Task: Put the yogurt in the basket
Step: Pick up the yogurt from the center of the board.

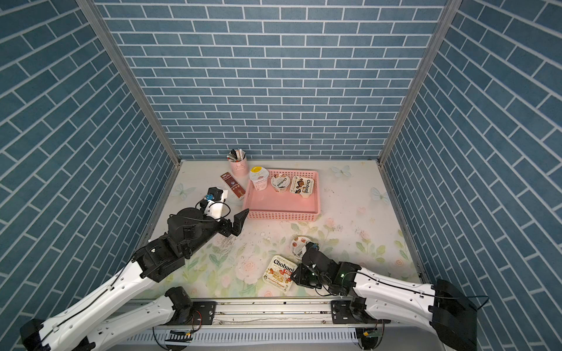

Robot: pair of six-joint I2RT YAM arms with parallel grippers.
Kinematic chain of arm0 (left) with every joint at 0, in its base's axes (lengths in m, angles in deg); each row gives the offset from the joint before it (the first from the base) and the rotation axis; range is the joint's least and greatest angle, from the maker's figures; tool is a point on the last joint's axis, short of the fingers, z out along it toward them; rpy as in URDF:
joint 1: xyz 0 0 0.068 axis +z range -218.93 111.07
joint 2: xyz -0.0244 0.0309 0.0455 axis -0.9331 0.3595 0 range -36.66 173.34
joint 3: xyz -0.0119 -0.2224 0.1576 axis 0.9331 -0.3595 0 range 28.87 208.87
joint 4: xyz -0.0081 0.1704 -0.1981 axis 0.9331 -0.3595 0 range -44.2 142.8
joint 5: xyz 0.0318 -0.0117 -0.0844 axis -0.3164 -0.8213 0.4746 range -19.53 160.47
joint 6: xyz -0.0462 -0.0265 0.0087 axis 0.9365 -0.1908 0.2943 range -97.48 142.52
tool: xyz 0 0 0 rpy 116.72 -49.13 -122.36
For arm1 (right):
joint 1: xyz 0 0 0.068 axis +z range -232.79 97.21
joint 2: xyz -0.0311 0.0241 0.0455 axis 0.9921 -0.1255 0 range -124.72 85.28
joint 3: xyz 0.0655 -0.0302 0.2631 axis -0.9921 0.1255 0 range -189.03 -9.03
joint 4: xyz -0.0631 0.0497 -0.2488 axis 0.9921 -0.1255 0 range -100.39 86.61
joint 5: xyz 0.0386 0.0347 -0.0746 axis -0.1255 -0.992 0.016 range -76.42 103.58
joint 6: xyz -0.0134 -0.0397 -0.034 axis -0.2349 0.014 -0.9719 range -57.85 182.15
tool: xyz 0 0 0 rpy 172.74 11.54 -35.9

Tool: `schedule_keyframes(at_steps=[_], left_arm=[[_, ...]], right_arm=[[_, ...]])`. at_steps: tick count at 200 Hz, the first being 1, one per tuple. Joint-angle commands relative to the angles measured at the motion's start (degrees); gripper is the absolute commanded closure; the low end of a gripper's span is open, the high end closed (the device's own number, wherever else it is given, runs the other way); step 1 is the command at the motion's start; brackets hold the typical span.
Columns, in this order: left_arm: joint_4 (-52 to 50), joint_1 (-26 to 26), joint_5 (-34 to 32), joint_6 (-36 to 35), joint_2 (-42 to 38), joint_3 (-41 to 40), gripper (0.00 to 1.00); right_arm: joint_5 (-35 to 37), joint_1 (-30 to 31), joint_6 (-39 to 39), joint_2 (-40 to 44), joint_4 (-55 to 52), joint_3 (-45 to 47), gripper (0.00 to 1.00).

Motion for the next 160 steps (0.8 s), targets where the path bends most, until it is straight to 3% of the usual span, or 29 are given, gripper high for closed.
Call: schedule_keyframes(at_steps=[1, 58, 116, 160], left_arm=[[0.3, -0.2, -0.2, -0.5, 0.1, -0.5, 0.00], [0.8, -0.2, -0.1, -0.6, 0.8, -0.3, 0.00], [1.4, -0.2, 0.6, -0.6, 1.9, 0.1, 0.00], [1.5, -0.2, 0.9, -0.9, 2.6, 0.8, 0.00]], right_arm=[[1.4, 0.3, 0.2, -1.1, 2.0, 0.2, 0.77], [3.7, 0.2, 0.3, 0.7, 0.2, -0.7, 0.84], [6.0, 0.2, 0.4, 2.4, -0.7, -0.7, 1.00], [6.6, 0.2, -0.5, 3.7, -1.3, -1.8, 1.00]])
